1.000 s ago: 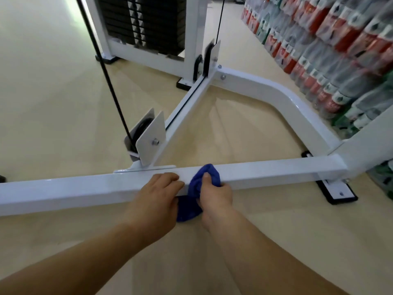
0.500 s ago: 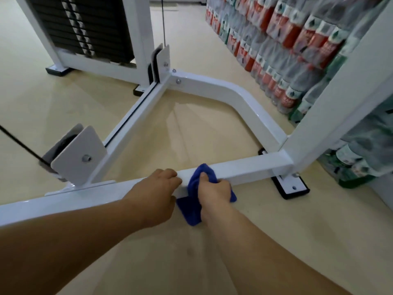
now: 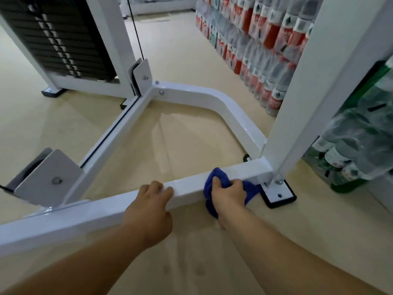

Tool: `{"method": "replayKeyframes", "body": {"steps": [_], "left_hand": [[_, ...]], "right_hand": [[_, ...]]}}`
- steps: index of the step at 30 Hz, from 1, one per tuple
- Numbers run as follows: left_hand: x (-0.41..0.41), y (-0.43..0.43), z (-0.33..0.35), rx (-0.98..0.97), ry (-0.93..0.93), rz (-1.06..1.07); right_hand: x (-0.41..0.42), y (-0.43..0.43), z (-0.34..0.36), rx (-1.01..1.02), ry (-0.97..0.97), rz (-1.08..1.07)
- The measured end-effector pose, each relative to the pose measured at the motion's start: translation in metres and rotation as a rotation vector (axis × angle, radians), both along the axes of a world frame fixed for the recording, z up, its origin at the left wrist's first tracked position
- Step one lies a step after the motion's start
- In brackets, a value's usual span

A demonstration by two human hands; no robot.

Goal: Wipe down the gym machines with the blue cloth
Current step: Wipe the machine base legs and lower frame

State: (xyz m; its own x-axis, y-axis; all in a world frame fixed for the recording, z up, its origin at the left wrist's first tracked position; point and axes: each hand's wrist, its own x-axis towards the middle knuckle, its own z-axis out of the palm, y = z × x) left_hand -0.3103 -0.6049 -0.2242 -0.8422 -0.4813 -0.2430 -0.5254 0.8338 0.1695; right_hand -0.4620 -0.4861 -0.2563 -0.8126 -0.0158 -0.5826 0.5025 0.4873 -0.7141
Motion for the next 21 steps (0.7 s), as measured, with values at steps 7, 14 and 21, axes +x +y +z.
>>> {"method": "replayKeyframes", "body": {"steps": [7,14,21], "left_hand": [[0.009,-0.004,-0.011,-0.006,0.007,-0.019],[0.01,-0.006,-0.005,0.033,-0.046,-0.028],[0.005,-0.01,0.009,0.009,-0.112,-0.069]], "right_hand": [[-0.026,0.01,0.0,-0.127,-0.026,-0.275],[-0.075,0.046,0.013,-0.129,0.055,-0.495],[-0.072,0.049,0.033,-0.235,0.086,-0.579]]}}
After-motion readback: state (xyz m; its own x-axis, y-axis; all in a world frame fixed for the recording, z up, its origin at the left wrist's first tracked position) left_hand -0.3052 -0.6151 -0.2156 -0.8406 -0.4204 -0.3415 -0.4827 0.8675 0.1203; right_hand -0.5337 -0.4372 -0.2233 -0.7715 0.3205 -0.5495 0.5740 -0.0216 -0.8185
